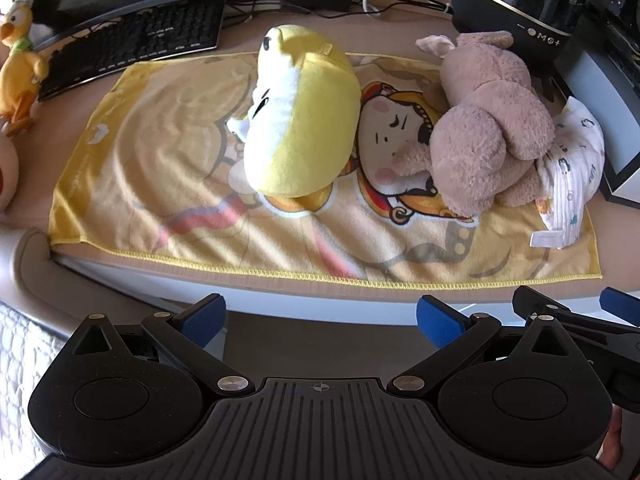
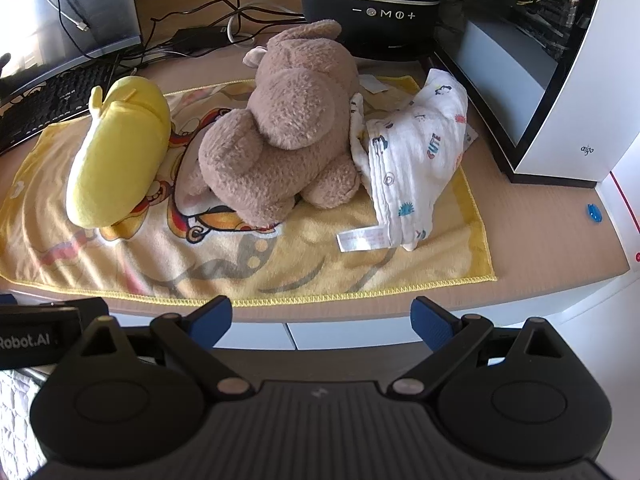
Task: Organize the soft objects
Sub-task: 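Move both tools toward the plush toys on the yellow towel, then reach the right gripper to the white printed garment and close on it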
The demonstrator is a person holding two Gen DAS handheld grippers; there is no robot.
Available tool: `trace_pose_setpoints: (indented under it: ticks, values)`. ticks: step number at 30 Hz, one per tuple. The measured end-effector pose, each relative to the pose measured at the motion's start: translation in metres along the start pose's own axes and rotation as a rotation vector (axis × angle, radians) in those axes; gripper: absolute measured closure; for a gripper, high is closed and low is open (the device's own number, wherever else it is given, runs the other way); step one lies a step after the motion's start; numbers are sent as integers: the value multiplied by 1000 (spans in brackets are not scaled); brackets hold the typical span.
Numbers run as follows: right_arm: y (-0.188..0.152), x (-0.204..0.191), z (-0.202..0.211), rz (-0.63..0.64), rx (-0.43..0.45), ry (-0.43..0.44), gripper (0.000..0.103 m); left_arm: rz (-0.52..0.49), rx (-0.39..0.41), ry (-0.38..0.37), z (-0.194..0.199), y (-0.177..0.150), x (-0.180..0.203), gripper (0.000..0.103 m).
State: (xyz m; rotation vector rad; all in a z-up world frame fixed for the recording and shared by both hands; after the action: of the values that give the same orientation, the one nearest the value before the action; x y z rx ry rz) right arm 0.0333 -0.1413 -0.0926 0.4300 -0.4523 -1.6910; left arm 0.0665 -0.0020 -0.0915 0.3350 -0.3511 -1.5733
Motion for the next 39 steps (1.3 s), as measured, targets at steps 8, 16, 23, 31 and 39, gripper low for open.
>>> trace_pose_setpoints:
  ticks: [8,16,23,31,39]
  values:
    - [11,3,-6,-9,3,-11,6,-10,6,-2,-5,13,1,0]
    - [22,5,-11,-18,8,-27,6,-19,12,-9,-12,30,4,0]
    - [40,10,-15,-28,27,-47,6,-35,27,-12,-18,48,4,0]
    - [68,29,-14,-71,77,-87,6,-74,59,5,-22,78,1,0]
    - [90,32,-10,-68,103,-128,6,-112,71,1,-27,107,-2,0]
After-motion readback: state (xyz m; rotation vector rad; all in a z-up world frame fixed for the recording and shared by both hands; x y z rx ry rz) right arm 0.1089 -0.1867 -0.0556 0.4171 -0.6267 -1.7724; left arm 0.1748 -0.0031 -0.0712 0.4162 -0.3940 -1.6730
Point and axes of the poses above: each gripper's, at about its wrist camera, not at the fingertips, and z roughly against the way its jaws point, x to its right, y to its top, the point moved 9 cm from there along -z, roughly the way its jaws point
